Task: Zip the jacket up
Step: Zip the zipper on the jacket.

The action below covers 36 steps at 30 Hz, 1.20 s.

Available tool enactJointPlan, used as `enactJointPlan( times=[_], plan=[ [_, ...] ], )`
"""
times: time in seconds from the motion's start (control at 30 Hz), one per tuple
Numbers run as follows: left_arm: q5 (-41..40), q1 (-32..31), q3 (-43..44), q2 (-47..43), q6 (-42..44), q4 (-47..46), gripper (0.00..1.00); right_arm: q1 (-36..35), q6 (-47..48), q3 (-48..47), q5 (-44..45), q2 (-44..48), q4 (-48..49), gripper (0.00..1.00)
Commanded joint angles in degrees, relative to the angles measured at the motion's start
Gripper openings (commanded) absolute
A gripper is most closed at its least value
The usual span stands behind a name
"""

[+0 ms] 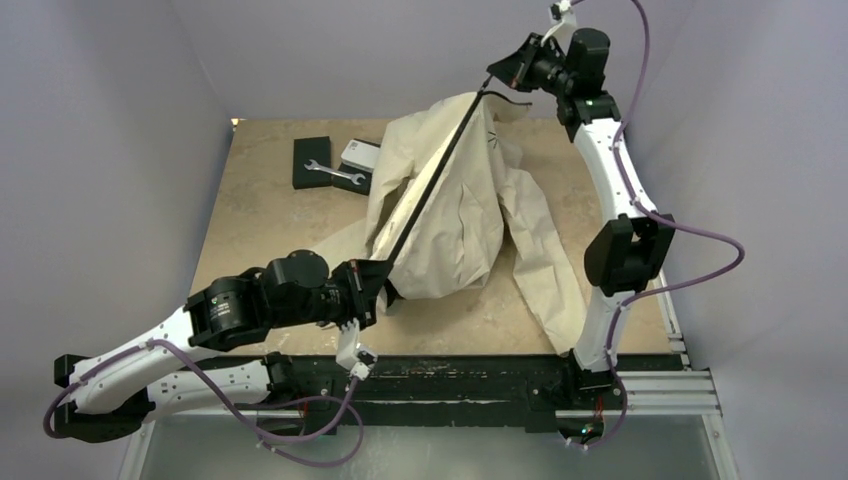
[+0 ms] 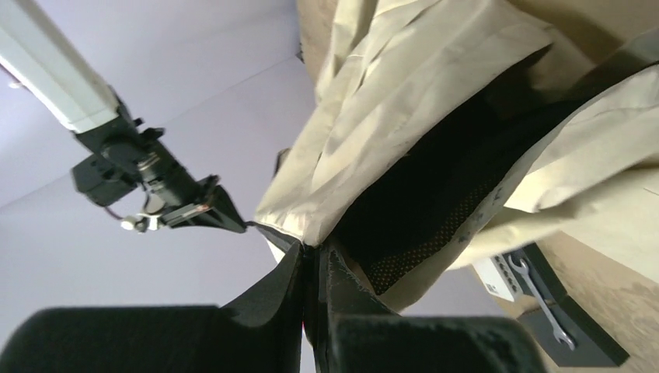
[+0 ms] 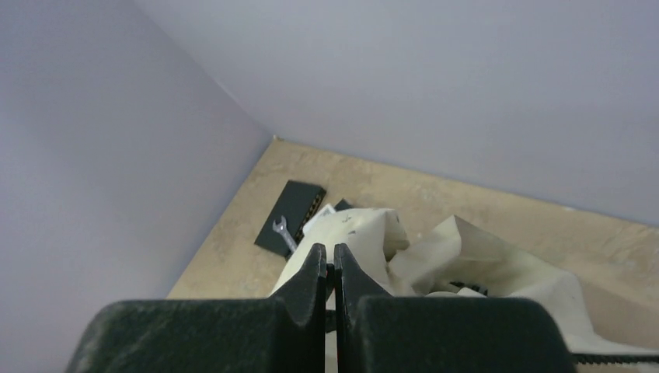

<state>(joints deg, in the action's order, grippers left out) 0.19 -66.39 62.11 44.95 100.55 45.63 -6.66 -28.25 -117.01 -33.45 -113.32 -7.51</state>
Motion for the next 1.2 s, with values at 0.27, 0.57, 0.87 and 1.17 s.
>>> enactJointPlan(
  times=[0.27, 0.57, 0.87, 1.17],
  plan=[
    [-12.6, -0.76, 0.43, 4.04, -3.53, 18.88, 0.0, 10.12, 1.71, -4.33, 16.03, 7.18, 6.81, 0.0],
    [-32.38, 4.6, -14.47, 10.81, -14.63, 23.85, 0.0, 13.79, 2.25, 8.8, 18.13, 9.37, 10.2, 0.0],
    [-35.94, 14.44, -19.03, 18.62, -18.46, 26.55, 0.0, 15.31, 4.34, 15.69, 21.17, 11.86, 11.68, 0.0],
    [-21.48, 25.76, -14.97, 24.23, -20.04, 15.77, 0.57, 15.92, 0.54, 27.67, 9.33, 15.05, 23.54, 0.0]
  ],
)
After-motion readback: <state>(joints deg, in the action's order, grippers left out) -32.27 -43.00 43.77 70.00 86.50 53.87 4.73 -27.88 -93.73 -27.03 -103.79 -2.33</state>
